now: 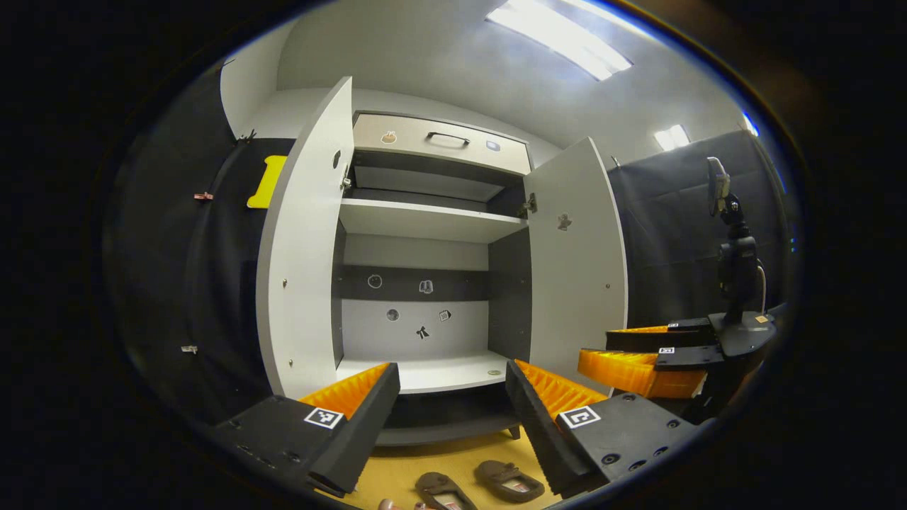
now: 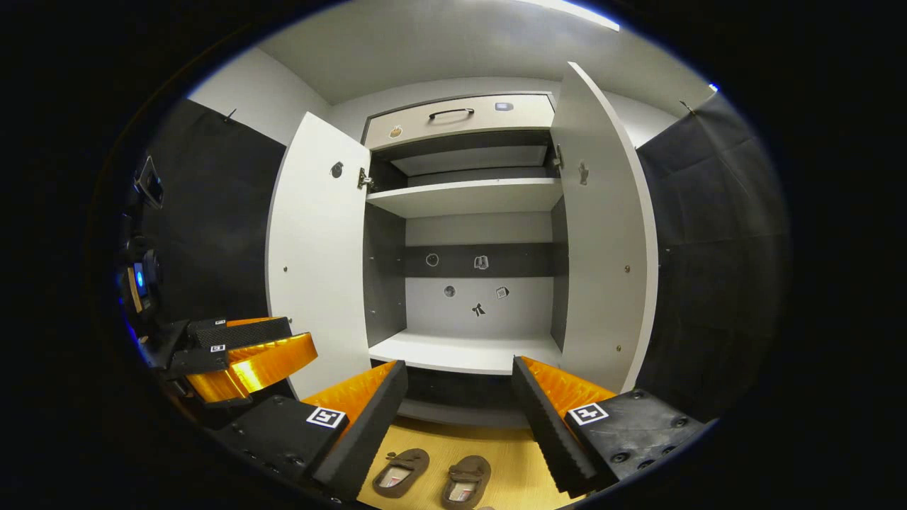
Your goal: Grab one shoe with the right hand and put it into the shoe cabinet, grab the other shoe with the left hand and put it into the shoe cabinet; then close the right door with the right hand and the left door with the left hand.
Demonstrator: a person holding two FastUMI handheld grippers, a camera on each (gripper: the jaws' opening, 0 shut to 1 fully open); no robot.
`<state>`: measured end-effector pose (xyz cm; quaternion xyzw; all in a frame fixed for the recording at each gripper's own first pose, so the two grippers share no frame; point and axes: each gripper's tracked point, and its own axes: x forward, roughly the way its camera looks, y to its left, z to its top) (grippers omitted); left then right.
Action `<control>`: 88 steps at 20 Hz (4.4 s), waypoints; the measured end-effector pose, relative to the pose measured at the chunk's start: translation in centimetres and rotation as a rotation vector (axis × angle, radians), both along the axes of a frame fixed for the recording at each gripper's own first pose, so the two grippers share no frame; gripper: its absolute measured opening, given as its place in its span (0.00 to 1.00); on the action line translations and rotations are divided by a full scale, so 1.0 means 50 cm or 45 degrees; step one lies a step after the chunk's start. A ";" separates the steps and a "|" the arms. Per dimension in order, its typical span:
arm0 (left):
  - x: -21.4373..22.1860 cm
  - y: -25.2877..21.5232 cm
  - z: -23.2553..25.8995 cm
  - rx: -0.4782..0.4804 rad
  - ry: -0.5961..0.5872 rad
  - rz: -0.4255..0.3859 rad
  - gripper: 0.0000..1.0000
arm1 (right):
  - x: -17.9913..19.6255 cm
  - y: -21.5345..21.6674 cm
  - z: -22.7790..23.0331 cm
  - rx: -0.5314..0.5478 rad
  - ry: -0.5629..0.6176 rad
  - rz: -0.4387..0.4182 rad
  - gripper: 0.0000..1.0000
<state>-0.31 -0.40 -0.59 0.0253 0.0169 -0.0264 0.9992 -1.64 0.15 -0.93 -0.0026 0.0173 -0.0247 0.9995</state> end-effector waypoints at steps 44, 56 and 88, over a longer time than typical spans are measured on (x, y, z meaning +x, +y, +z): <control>0.005 0.112 -0.226 0.099 0.184 0.131 0.95 | 0.074 -0.027 -0.938 0.228 0.951 -0.134 0.64; 0.030 0.117 -0.267 0.053 0.240 0.149 0.95 | 0.141 -0.055 -0.979 0.166 0.973 -0.159 0.13; 0.003 0.086 -0.153 -0.024 0.162 0.115 0.95 | 0.672 -0.160 -0.111 -0.009 0.246 -0.162 0.05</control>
